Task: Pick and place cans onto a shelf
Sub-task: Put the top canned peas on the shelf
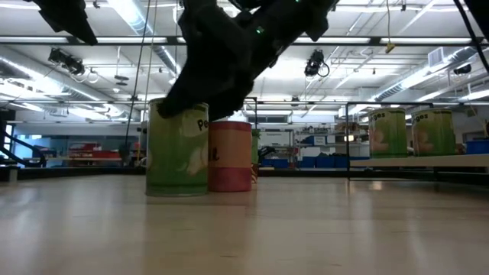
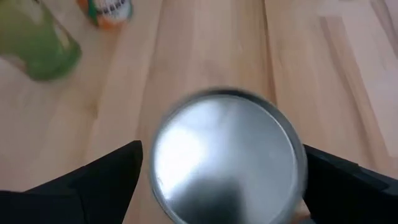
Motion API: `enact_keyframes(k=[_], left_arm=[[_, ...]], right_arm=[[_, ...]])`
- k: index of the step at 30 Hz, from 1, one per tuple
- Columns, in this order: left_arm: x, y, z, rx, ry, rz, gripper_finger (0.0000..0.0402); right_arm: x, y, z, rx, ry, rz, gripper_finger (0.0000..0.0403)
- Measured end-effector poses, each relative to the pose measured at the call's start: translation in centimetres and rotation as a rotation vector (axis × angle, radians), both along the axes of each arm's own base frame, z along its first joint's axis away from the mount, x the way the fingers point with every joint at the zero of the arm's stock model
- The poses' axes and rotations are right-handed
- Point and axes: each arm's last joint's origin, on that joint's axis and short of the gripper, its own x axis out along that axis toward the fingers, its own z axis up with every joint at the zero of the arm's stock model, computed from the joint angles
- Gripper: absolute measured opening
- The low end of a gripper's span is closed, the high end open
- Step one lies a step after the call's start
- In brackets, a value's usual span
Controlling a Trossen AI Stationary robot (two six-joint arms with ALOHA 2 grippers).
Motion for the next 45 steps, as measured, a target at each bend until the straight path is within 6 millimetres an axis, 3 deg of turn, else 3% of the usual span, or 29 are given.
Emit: enact_keyframes(k=[6, 13, 17, 20, 24, 28, 33, 37, 45], left_arm=[[0.0, 0.0, 0.0, 0.003, 0.003, -0.002, 0.0082], [-0.1, 0.0, 0.0, 0.039, 0.020, -0.041, 0.0082], [-0.1, 0.0, 0.1, 0.060, 0.027, -0.071, 0.0082], [0.0, 0.0, 0.2, 0.096, 0.030, -0.113, 0.0082], [0.5, 0.3, 0.3, 0.218, 0.003, -0.116, 0.0082], [1.6, 1.0, 0.9, 0.341, -0.060, -0.098, 0.0082], [3.3, 2.0, 2.1, 0.365, -0.175, -0.059, 0.0082], [4.4, 2.8, 3.0, 0.344, -0.278, 0.018, 0.0082], [5.3, 4.3, 4.1, 0.147, -0.474, 0.245, 0.0082]], right_arm=[[0.3, 0.0, -0.1, 0.008, -0.024, -0.008, 0.0384], [0.1, -0.4, -0.1, 0.011, 0.003, -0.013, 0.0326], [-0.6, -0.6, 1.9, 0.033, -0.012, 0.003, 0.0318], [-1.9, -0.8, 5.8, 0.046, -0.073, 0.007, 0.0318], [-5.6, -1.1, 10.4, -0.008, -0.023, -0.023, 0.0324], [-10.4, -2.1, 13.4, -0.081, 0.120, -0.062, 0.0320], [-15.3, -3.2, 16.1, -0.095, 0.190, -0.090, 0.0319], [-19.6, -3.0, 16.3, -0.055, 0.183, -0.087, 0.0319], [-28.0, -1.9, 13.9, 0.042, 0.155, 0.019, 0.0319]])
